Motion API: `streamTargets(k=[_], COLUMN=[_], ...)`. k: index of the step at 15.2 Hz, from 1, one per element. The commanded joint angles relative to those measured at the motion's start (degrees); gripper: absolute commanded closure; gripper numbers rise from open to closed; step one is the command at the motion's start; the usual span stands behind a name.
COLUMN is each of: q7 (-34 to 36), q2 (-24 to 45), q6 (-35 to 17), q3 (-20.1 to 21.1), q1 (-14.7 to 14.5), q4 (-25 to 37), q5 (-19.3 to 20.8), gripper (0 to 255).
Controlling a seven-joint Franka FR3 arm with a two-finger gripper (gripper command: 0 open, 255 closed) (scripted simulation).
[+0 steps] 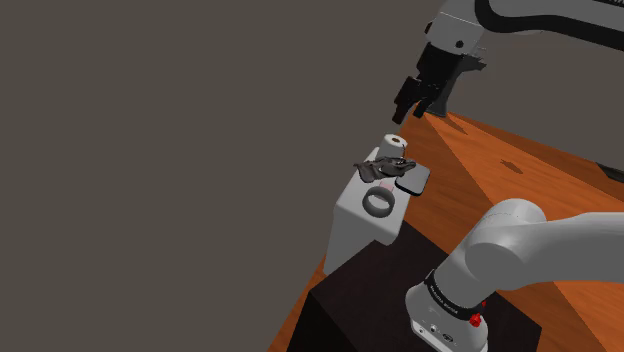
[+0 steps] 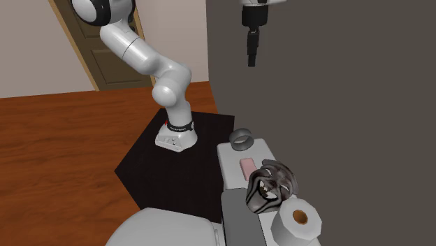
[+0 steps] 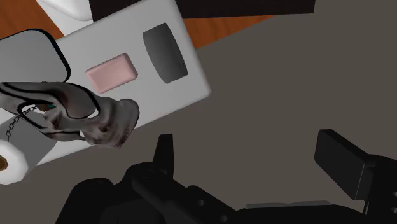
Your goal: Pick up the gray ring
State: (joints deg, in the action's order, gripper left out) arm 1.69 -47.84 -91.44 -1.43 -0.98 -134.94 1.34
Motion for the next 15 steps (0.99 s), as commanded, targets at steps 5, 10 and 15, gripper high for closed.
streamTargets(k=[5, 10, 15], q7=[-3.54, -8.04, -12.68], q2=[-2.38, -3.63, -2.21], q6=[-6.36, -14.9, -24.68], q3=[-2.04, -5.07, -8.76], q1=[-0.08, 0.3, 1.29], q4=[-8.74, -18.48, -26.77], q5=[1.64, 4.21, 7.46], gripper=[0, 0, 0])
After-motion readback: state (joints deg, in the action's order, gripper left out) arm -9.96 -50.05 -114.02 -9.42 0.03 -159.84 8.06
